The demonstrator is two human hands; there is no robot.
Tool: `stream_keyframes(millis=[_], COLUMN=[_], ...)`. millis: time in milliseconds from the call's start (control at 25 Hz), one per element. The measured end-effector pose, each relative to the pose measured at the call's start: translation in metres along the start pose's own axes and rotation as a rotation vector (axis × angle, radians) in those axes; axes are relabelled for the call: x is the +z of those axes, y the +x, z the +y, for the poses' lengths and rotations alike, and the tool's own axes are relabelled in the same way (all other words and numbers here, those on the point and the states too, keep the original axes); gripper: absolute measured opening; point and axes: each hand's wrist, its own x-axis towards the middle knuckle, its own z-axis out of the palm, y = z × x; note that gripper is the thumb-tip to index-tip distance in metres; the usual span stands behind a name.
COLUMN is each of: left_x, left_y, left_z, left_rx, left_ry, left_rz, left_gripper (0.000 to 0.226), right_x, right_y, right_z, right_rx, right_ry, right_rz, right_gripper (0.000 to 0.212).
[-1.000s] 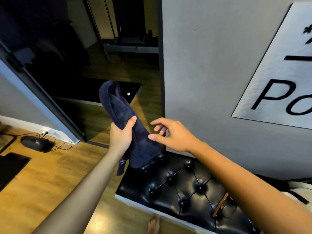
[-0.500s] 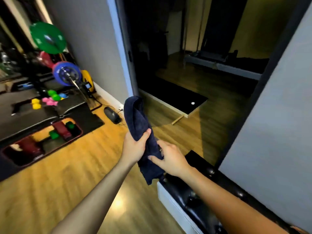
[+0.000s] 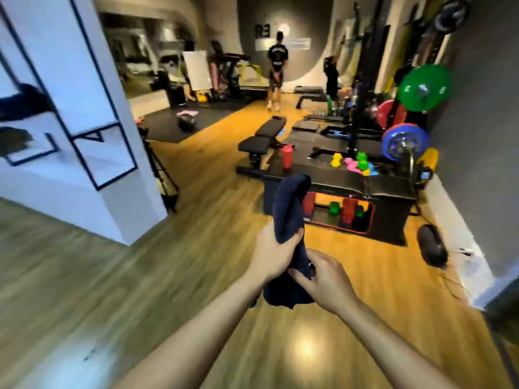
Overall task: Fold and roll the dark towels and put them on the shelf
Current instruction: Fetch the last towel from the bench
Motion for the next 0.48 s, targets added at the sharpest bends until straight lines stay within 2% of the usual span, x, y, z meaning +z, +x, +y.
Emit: stream_keyframes(millis=[120,280,480], left_x=[-0.095,-0.209,-0.313], left_y=[0.001,-0.007,0.011], left_z=[-0.023,-0.056,-0.085], left_rx=[-0.070,-0.163,-0.238], left_ry=[0.033,0.097,0.202], left_rz=[0.220,0.486,0.724], left_gripper=[0.013,0.013,0.011], right_x=[0.062,0.149,0.245], right_y=[0.056,0.111,0.175], right_z=[-0.062,-0.146,-0.228], right_rx=[-0.202,-0.448,-0.602], right_ry=[0.051,0.158,0.307], right_rz=[-0.135,-0.337,-0.460], right_gripper=[0.020,0.025,0.024])
